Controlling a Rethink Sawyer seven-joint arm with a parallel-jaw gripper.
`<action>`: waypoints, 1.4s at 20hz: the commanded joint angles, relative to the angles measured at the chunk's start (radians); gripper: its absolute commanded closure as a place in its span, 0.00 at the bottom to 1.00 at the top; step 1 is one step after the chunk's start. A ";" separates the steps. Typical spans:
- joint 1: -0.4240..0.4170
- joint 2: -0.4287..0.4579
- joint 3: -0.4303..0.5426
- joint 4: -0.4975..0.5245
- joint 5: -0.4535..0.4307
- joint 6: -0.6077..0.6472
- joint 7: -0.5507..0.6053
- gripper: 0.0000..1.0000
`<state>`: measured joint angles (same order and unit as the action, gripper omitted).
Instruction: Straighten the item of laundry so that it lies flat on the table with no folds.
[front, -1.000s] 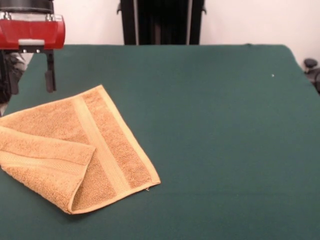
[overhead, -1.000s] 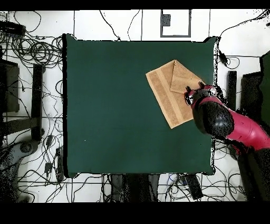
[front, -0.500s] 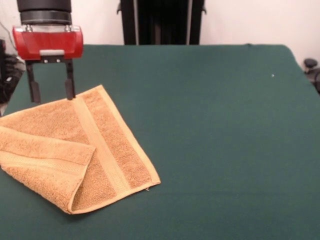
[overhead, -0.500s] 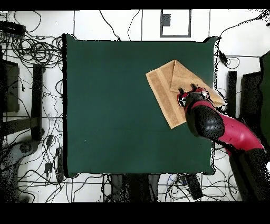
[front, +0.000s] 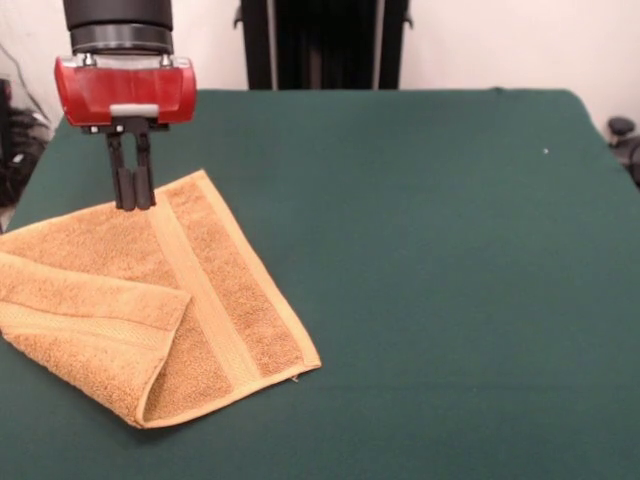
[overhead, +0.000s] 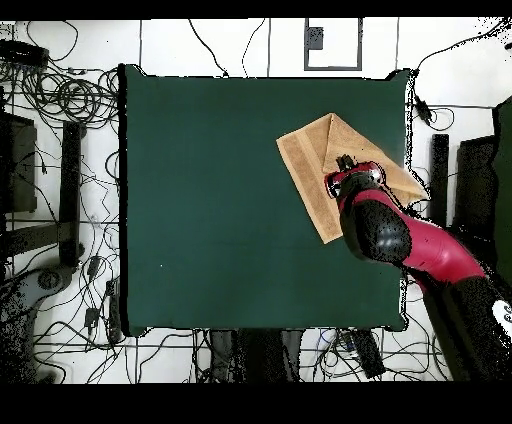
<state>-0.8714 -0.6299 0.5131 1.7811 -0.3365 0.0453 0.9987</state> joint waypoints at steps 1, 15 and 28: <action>0.037 0.058 0.092 0.088 -0.015 -0.030 0.202 1.00; 0.119 0.087 -0.055 0.032 0.012 0.072 0.189 1.00; 0.176 0.159 -0.157 -0.061 0.009 0.238 0.116 1.00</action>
<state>-0.7333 -0.5329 0.3674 1.7548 -0.3357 0.1688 0.9987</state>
